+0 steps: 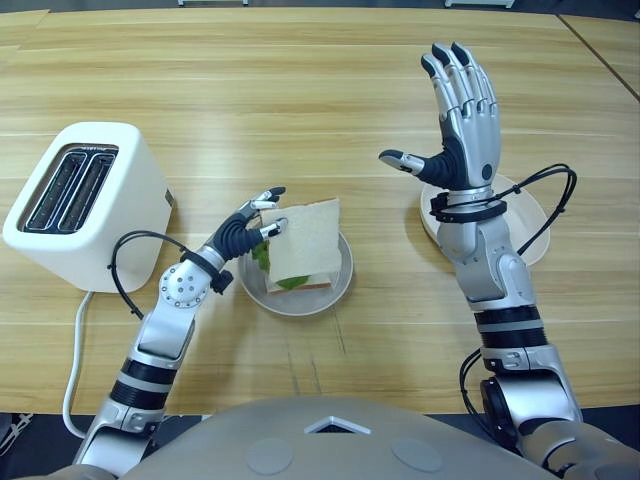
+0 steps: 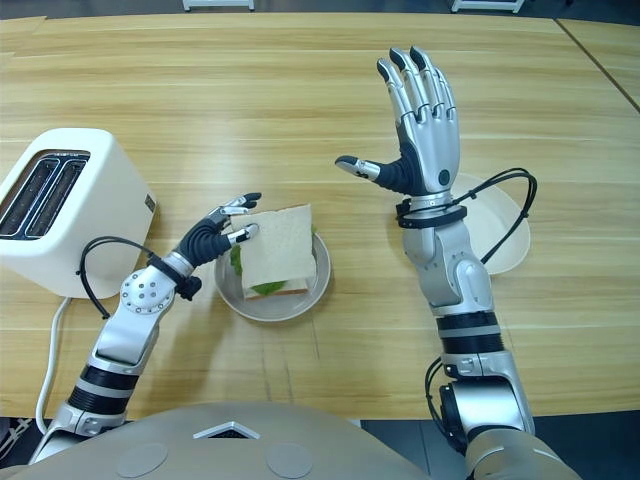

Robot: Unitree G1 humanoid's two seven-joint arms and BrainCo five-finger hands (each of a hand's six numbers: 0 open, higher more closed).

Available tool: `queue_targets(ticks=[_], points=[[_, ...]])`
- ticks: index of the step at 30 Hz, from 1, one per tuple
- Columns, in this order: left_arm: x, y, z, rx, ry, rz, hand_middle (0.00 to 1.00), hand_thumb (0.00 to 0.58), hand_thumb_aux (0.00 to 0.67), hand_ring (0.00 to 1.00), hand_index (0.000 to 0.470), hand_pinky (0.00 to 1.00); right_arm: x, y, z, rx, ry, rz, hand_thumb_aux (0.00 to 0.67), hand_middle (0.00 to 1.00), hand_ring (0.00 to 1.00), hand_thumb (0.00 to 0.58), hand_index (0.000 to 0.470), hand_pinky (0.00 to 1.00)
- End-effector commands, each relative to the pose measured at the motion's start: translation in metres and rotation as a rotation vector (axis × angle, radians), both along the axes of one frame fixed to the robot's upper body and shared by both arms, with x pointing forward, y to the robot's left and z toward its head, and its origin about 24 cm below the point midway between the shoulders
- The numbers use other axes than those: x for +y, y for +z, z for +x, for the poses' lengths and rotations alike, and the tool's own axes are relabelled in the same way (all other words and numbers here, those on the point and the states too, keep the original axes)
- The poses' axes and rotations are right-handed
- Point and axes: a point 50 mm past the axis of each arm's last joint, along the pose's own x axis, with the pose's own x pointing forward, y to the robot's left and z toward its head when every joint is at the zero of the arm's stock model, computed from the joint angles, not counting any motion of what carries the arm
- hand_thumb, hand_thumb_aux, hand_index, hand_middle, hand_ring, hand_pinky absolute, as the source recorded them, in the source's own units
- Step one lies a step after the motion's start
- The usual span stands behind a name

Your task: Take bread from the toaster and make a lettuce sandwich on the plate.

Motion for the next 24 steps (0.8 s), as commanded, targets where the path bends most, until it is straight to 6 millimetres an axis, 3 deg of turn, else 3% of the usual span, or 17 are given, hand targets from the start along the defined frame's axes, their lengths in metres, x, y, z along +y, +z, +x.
queue_targets(ticks=[1,11,12,13,19,24], points=[[0.008,-0.003,0.004,-0.005,0.024,0.055,0.0,0.58,0.67,0.0,0.47,0.0,0.0,-0.004,0.001,0.018,0.001,-0.005,0.0,0.0,0.0,0.0,0.0,0.0],[0.005,-0.018,0.001,0.036,-0.013,0.119,0.0,0.58,0.67,0.0,0.47,0.0,0.0,-0.006,0.0,0.027,0.005,-0.007,0.0,0.0,0.0,0.0,0.0,0.0],[0.006,-0.02,0.001,0.039,-0.011,0.129,0.0,0.053,0.032,0.0,0.022,0.0,0.0,-0.006,0.0,0.028,0.004,-0.007,0.0,0.0,0.0,0.0,0.0,0.0],[0.006,-0.021,0.001,0.041,-0.011,0.138,0.0,0.0,0.0,0.0,0.0,0.0,0.0,-0.006,0.0,0.029,0.004,-0.006,0.0,0.0,0.0,0.0,0.0,0.0],[0.01,-0.014,0.004,-0.016,0.031,0.174,0.0,0.0,0.0,0.0,0.0,0.0,0.0,-0.007,0.0,0.034,0.007,-0.006,0.0,0.0,0.0,0.0,0.0,0.0],[0.013,0.014,0.009,-0.238,0.039,0.338,0.0,0.0,0.0,0.0,0.0,0.0,0.0,-0.008,0.0,0.036,0.005,-0.007,0.0,0.0,0.0,0.0,0.0,0.0]])
